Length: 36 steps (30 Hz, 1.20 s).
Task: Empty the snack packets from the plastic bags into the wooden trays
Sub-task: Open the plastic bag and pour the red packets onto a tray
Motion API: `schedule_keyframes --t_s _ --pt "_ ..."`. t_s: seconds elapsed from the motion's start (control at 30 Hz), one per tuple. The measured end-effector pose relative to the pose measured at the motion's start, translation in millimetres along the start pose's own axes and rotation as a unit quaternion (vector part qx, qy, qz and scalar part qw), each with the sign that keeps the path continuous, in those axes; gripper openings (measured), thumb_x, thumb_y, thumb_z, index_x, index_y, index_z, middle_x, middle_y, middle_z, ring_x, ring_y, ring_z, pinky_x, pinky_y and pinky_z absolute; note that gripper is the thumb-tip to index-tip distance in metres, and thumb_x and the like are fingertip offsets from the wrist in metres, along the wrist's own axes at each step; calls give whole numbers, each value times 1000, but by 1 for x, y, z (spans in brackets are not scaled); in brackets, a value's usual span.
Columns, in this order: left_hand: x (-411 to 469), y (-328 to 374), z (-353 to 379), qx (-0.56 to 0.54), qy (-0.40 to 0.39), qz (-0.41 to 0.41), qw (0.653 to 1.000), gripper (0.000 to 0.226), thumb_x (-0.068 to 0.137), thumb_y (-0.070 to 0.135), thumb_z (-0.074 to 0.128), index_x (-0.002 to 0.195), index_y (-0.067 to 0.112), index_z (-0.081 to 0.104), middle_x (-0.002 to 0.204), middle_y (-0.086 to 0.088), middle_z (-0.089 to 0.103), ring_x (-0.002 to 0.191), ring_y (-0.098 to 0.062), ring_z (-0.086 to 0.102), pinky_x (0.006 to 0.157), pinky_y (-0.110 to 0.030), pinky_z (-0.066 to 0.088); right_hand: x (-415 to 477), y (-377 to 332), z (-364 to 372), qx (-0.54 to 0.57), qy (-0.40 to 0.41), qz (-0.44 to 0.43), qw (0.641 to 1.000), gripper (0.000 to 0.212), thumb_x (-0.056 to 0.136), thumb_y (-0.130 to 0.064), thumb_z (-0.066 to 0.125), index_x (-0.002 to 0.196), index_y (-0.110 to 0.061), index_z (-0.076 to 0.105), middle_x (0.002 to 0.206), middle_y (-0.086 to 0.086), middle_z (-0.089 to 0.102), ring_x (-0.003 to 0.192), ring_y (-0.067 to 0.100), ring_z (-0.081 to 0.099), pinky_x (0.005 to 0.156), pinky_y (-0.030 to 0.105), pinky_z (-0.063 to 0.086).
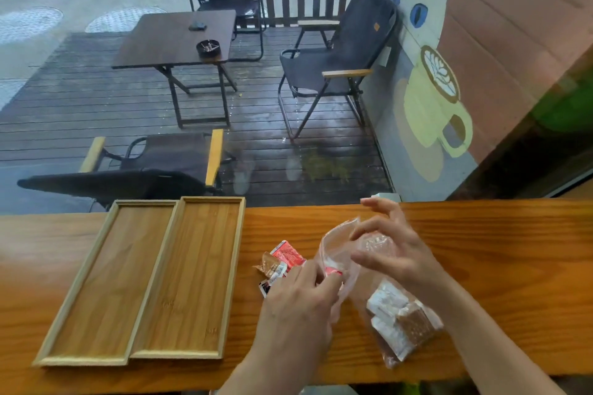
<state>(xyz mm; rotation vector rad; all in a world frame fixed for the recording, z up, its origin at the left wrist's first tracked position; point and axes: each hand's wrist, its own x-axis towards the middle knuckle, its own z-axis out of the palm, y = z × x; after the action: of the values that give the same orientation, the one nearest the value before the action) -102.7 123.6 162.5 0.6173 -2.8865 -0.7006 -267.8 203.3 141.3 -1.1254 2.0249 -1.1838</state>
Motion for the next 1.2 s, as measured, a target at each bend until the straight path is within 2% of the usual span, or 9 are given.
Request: schedule_keyframes --t_s 0.07,0.17,0.27,0.37,0.57,0.73,0.97,1.1,1.2 --pt "1 -8 -4 -3 3 14 1000 22 75 16 72 94 18 62 92 -2 66 75 -15 58 61 -27 49 2 3 -13 -65 -108 -24 992 19 63 -49 72 79 -42 66 136 -33 23 126 -18 12 106 35 12" --pt "1 -19 -14 -17 14 12 1000 16 78 16 69 93 17 63 104 -2 64 87 -18 60 69 -28 47 11 7 -25 -159 -190 -16 969 20 65 -52 73 82 -44 65 135 -35 23 121 -17 10 103 36 12" --pt "-1 -27 -21 -40 14 -6 999 10 87 19 56 97 22 56 106 5 57 90 -14 54 71 -21 43 22 2 -29 -156 -192 -37 968 21 75 -23 73 71 -39 61 116 -27 50 111 -15 39 94 16 41" --pt "-3 -38 -28 -60 30 -15 998 10 90 20 48 84 27 49 86 11 53 76 -10 50 63 -19 39 28 -5 -30 -142 -191 -59 969 16 75 -13 72 74 -27 65 87 -12 65 88 1 60 75 25 57" --pt "-16 -64 -61 -93 75 -49 992 6 86 25 55 86 26 61 82 14 64 78 -2 59 67 -22 52 30 -37 -18 -80 -151 -142 975 11 72 -27 69 79 -19 68 78 -10 65 78 9 63 66 18 55" --pt "-36 -86 -97 -113 117 -68 984 8 79 21 63 80 29 62 75 25 58 88 7 56 70 -4 45 45 -70 11 -27 -165 -198 966 11 73 -26 68 78 -16 68 76 -2 66 72 14 63 64 26 57" --pt "-77 -127 -131 -152 152 -139 967 9 79 19 62 80 27 64 75 15 65 77 7 59 64 -6 45 69 -99 80 8 -196 -203 959 28 73 -39 63 79 -12 67 76 1 67 73 17 63 64 38 57" --pt "-103 -155 -151 -156 149 -168 962 9 74 35 55 76 33 63 92 20 63 85 4 59 71 -7 44 81 -116 121 15 -230 -207 951 27 73 -42 63 78 -15 66 75 -4 66 71 14 63 63 32 56" --pt "-118 -175 -164 -177 133 -183 958 10 73 36 54 75 33 64 90 24 64 84 6 59 68 -3 43 92 -128 144 16 -274 -187 943 20 73 -41 62 78 -22 65 76 -6 66 73 13 63 63 29 56"
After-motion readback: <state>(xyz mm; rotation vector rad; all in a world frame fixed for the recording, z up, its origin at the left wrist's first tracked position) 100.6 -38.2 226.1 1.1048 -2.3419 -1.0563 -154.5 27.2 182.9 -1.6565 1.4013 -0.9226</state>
